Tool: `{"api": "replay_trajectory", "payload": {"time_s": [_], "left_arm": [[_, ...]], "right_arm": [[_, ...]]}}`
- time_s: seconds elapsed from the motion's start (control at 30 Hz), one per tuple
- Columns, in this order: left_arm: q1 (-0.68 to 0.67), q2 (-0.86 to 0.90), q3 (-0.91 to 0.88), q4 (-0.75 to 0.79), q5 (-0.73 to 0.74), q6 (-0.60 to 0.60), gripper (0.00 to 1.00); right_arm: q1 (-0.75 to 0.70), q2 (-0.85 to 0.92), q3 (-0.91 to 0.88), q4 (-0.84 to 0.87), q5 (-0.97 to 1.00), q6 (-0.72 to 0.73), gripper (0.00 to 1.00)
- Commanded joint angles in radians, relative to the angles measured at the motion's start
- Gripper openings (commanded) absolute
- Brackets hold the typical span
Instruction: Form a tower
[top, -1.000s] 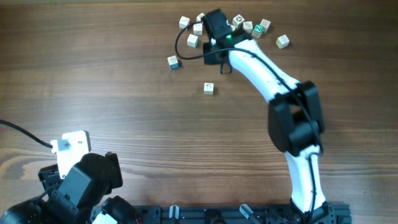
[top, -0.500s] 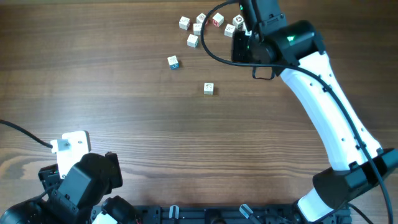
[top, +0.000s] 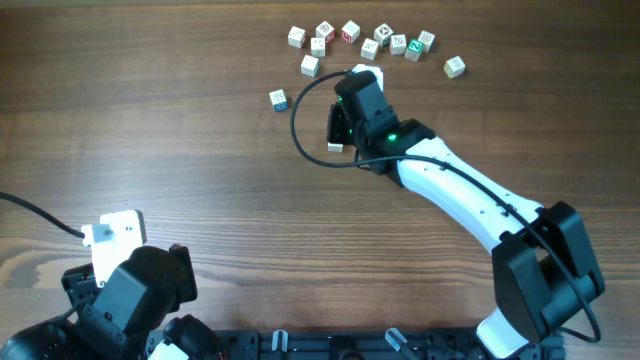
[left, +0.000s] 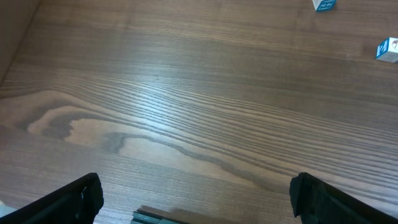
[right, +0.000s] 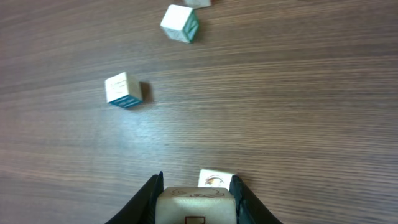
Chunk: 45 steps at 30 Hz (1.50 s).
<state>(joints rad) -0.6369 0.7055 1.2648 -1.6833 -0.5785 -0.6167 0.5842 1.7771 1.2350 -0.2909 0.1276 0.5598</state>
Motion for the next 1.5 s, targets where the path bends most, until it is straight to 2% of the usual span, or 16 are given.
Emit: {"api": "replay_trajectory", "payload": {"time_s": [0.0, 0.3, 0.5, 0.8, 1.0, 1.47], "left_arm": [[0.0, -0.003, -0.003, 0.001, -0.01, -0.02, 1.0], [0.0, -0.003, -0.003, 0.001, -0.01, -0.02, 1.0], [0.0, -0.003, -0.003, 0.001, -0.01, -0.02, 1.0], [0.0, -0.003, -0.003, 0.001, -0.01, -0.02, 1.0], [0.0, -0.003, -0.003, 0.001, -0.01, -0.02, 1.0], [0.0, -0.003, -0.003, 0.001, -0.01, -0.02, 1.0]], "right_arm": [[0.002, 0.021, -0.002, 0.014, 0.018, -0.008, 0.29], [0.002, 0.08, -0.002, 0.036, 0.007, -0.029, 0.33], [0.002, 0.1, 0.0, 0.044, 0.063, 0.064, 0.33], [0.058, 0.151, 0.074, -0.018, 0.153, 0.073, 0.33], [0.059, 0.157, 0.074, -0.028, 0.188, 0.148, 0.32], [0.059, 0.214, 0.077, 0.014, 0.187, 0.097, 0.35]]}}
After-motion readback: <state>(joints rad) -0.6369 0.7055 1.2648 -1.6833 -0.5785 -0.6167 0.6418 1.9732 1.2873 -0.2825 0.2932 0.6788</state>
